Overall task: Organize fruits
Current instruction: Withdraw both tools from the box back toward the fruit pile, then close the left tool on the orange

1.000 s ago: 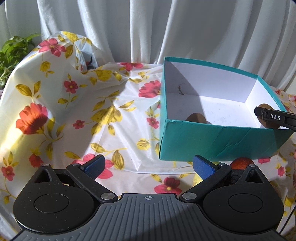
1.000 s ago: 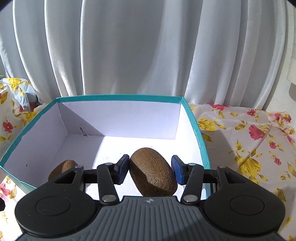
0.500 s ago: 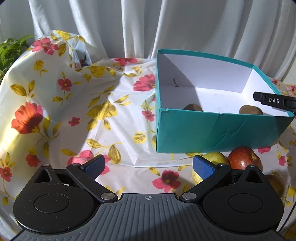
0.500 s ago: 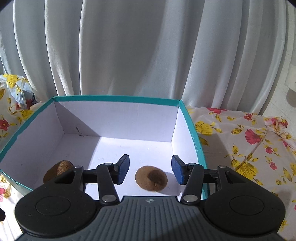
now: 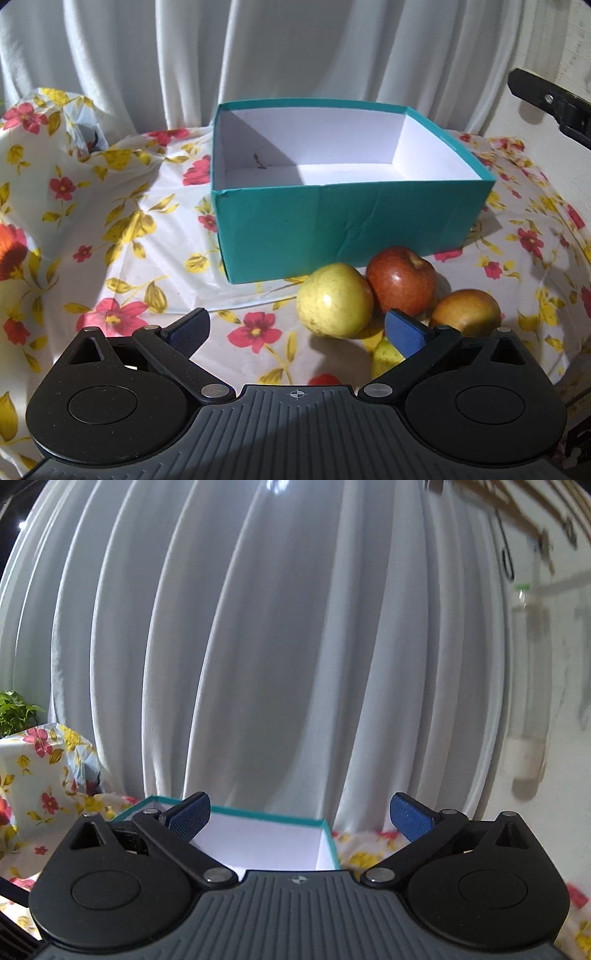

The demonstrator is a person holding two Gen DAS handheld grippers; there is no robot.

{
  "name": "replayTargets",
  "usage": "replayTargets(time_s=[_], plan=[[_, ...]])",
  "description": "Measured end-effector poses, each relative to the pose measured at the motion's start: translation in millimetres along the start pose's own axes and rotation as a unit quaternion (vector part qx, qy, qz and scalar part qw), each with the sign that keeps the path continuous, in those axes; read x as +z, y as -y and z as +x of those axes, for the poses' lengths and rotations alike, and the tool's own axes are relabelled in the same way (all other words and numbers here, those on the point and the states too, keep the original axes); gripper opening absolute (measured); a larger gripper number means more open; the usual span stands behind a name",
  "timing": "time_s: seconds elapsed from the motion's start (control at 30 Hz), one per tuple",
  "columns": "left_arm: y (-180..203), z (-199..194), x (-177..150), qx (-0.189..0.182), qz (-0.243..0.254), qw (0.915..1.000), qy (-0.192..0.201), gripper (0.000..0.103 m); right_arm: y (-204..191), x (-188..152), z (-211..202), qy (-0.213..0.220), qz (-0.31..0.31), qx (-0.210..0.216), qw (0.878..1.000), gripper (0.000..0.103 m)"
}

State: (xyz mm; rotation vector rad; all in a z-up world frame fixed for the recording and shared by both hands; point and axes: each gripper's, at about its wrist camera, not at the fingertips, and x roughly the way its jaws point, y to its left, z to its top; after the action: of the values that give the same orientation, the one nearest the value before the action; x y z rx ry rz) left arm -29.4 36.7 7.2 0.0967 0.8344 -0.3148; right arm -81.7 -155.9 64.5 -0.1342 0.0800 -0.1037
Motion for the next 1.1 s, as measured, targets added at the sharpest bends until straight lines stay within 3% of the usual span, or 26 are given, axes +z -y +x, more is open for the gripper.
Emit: replayTargets(time_s=[0.1,0.2,0.4,0.73,0.9,1.1], plan=[[13,-8,-13,0.008,0.037,0.9992,0.011,0.103,-11,-4,-2,-0.060,-0.045,0.044,0.996,0.103],[23,-11,-25,0.008,0.058,0.9983,0.005,0.103,-13,-12,-16,-0.034,-0.042,0.035,0.998,0.103],[27,-11,-45,0.018,0.067,0.9974,-0.019,0.103,-6,-18,-16,-0.082,-0.008,0.043,0.996,0.103],[36,-2,-64,0.018,0.070,0.9965,-0.043,0.102,-1,-29,-30,-0.086,0.020,0.055,0.995,0.103],[38,11,-67,0.013,0.067,0.9954,-0.067,0.081,-1,-29,-32,-0.095,0.011,0.036,0.995,0.103],[37,14,-65,0.001,0.054,0.9963,-0.066,0.077,-2,-32,-33,-0.101,0.002,0.033,0.994,0.103]])
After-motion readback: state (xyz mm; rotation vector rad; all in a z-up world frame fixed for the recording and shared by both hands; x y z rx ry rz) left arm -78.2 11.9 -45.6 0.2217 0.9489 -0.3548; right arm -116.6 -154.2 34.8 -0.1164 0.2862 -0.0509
